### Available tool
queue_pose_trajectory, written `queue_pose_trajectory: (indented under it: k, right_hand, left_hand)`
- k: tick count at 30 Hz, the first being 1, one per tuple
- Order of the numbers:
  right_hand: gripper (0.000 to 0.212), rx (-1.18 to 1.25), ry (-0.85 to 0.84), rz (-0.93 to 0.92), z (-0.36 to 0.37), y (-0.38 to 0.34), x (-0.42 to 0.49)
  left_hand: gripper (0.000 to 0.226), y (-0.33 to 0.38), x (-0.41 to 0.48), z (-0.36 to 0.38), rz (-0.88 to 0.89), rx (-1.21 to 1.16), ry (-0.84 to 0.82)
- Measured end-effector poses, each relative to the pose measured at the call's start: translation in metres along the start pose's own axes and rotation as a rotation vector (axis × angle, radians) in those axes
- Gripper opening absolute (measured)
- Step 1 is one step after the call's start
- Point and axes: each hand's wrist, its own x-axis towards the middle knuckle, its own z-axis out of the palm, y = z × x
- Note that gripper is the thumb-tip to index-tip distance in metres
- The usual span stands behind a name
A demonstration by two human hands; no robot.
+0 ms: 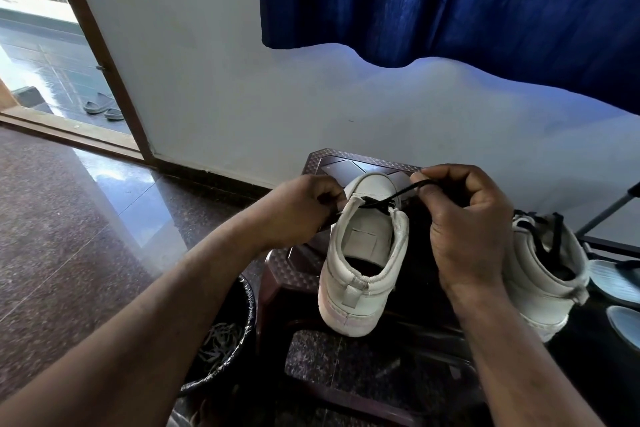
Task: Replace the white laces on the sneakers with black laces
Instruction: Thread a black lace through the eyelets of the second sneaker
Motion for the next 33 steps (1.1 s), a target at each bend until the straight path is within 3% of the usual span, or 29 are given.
queue_pose_trajectory:
  k: [3,5,8,13,16,22,27,33]
  right_hand:
    - [0.022,0.063,0.015,-0.006,-0.003,0.000,0.004]
    - [0.025,0.072,0.010,-0.010,-0.004,0.002,0.005]
    - [0.027,0.094,-0.003,-0.003,-0.003,0.004,0.004]
    - [0.026,0.145,-0.004,0.010,-0.001,0.003,0.005]
    - [0.023,0.127,-0.012,0.021,0.000,0.005,0.004]
    - [0.020,0.111,-0.025,0.027,-0.002,0.008,0.005]
    - [0.018,0.190,-0.076,0.093,0.000,0.005,0.004]
    - [0.016,0.291,-0.131,0.222,-0.001,0.008,0.005]
  left_hand:
    - [0.021,-0.005,0.001,-0.005,-0.009,0.433,0.014]
    - [0.020,-0.008,-0.001,-0.009,-0.063,0.506,0.025]
    - [0.014,-0.007,-0.002,-0.011,-0.044,0.456,0.065]
    - [0.003,-0.004,0.000,-0.003,0.047,-0.094,0.018]
    - [0.016,-0.004,0.003,0.002,0.060,-0.130,0.013]
    - [0.010,-0.003,0.004,-0.002,0.127,-0.236,0.015]
    - [0.013,-0.008,0.003,0.000,0.089,-0.182,0.027]
    - [0.015,-0.002,0.002,0.000,0.086,0.123,0.145]
